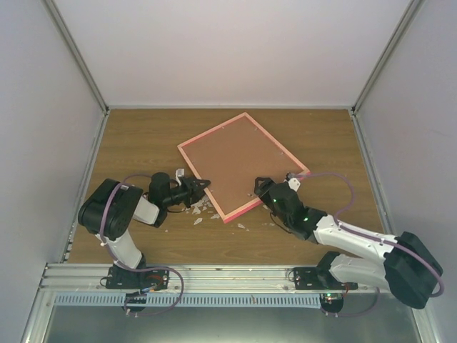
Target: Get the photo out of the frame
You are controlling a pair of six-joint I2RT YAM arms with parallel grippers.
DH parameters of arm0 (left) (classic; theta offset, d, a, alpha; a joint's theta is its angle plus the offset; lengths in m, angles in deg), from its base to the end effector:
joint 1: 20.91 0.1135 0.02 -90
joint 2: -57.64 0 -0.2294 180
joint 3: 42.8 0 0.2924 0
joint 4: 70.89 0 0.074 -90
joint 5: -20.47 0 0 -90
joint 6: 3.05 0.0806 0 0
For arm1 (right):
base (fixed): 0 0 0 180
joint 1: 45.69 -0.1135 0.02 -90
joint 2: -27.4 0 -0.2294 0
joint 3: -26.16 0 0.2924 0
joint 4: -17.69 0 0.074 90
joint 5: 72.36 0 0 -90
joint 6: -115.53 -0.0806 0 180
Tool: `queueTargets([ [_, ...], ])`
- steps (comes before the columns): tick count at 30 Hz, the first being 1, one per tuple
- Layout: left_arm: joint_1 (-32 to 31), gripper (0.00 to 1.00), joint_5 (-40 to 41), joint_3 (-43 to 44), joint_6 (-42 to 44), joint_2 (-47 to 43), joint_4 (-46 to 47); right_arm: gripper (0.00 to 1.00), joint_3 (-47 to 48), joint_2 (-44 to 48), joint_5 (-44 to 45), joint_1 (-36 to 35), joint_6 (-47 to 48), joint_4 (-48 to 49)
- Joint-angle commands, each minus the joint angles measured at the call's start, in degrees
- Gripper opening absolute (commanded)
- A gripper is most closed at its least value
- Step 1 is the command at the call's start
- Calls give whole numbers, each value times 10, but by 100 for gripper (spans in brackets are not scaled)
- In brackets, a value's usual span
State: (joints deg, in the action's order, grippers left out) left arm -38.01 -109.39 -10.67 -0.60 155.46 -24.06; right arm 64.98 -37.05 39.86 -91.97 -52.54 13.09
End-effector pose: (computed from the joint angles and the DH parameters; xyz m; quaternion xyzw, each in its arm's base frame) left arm 0.2717 -0.1376 0.0304 -0.2791 0.7390 -0.6023 0.1148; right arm 0.2384 0.2052 0.1192 0.3253 0.7920 0.3544 0.3760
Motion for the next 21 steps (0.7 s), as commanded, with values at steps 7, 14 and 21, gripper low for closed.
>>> queueTargets([
  [7,14,7,-49,-5,34,39,61,92,-1,91,42,35,64,-139],
  [14,28,6,-65,37,144,15,-108,100,0,140,8,80,168,-200],
  [21,30,6,-78,104,293,22,-284,100,47,107,-74,149,360,-208],
])
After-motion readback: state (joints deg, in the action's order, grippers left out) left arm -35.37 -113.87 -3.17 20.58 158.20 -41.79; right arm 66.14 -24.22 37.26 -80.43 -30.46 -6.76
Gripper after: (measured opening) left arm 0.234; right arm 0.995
